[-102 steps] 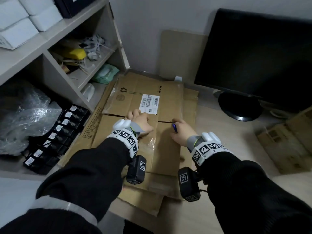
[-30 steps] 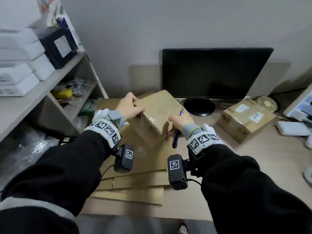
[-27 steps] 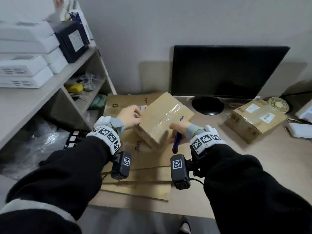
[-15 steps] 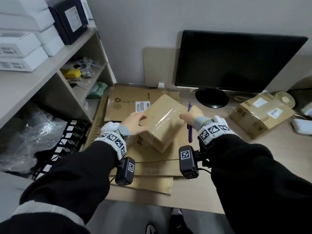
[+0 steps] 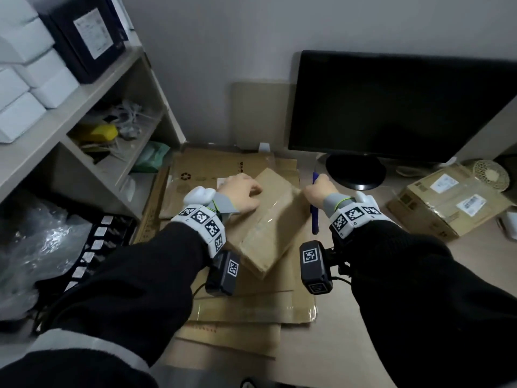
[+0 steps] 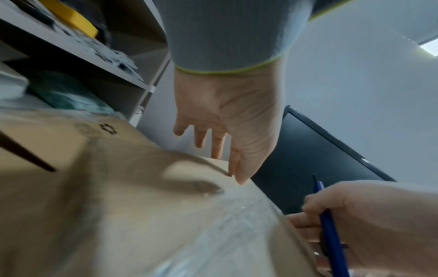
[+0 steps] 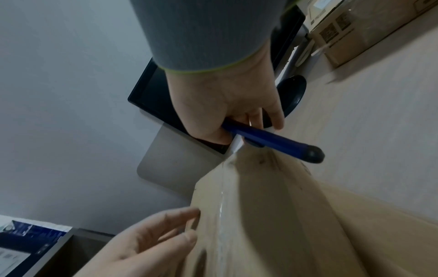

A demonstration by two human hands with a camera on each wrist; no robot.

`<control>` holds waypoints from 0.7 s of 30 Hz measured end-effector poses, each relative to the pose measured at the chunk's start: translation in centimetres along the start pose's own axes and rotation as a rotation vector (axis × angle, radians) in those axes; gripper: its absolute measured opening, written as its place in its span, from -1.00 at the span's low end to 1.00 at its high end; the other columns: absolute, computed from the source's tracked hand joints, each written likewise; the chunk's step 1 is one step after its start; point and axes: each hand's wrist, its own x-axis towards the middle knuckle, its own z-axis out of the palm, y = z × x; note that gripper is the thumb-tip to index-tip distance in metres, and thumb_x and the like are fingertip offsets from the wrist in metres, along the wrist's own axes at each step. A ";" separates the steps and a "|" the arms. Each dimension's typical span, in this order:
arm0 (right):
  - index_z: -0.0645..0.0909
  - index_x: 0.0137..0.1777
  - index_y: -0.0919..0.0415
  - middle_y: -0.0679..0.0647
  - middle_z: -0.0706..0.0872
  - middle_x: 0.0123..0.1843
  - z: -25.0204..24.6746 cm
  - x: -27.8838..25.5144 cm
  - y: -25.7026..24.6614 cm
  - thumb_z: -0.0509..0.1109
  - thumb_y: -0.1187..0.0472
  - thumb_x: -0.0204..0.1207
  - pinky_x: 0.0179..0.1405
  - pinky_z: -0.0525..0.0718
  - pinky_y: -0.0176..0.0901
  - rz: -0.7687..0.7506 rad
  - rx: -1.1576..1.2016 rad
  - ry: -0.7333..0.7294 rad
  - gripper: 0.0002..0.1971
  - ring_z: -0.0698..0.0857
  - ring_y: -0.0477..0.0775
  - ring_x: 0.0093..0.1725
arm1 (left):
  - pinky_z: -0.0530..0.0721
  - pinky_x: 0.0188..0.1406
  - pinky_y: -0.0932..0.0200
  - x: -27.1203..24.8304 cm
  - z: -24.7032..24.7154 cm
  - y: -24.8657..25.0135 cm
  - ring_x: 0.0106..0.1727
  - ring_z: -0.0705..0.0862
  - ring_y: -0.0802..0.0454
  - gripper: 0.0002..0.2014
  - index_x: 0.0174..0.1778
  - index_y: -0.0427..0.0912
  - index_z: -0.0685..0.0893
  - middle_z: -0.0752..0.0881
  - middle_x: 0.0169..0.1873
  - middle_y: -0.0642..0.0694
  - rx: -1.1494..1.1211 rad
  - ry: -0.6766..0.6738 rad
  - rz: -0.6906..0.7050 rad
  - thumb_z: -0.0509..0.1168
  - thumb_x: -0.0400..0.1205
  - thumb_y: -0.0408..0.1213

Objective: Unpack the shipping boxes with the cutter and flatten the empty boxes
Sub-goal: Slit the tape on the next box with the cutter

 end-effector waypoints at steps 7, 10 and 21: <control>0.33 0.30 0.26 0.27 0.73 0.07 -2.3 3.2 1.0 0.12 0.30 0.64 -0.35 0.52 -0.06 -0.044 0.074 -0.106 -0.74 0.61 0.17 -0.23 | 0.24 0.57 -0.07 5.9 0.5 3.6 0.56 0.23 -0.23 -0.38 0.55 0.07 0.41 0.30 0.54 -0.16 -0.054 -0.064 -0.039 0.34 0.53 -0.01; 0.20 0.24 0.24 0.22 0.66 -0.21 -3.2 4.6 1.5 0.13 0.28 0.61 -0.55 0.32 -0.22 0.013 0.193 -0.194 -0.74 0.38 0.05 -0.50 | 0.35 0.49 0.03 7.0 1.5 4.0 0.46 0.38 -0.16 -0.29 0.37 0.00 0.59 0.40 0.40 -0.14 -0.133 -0.104 -0.055 0.30 0.26 0.18; 0.43 -0.24 0.10 0.10 0.63 -0.31 -0.8 9.1 -0.1 0.09 -0.09 0.70 -0.61 0.20 -0.34 -0.103 0.191 -0.416 -0.64 0.34 0.00 -0.57 | 0.47 0.04 0.22 8.4 2.5 2.8 0.12 0.51 0.07 -0.51 -0.01 0.06 0.55 0.50 0.17 -0.01 -0.334 -0.011 -0.119 0.63 0.25 0.00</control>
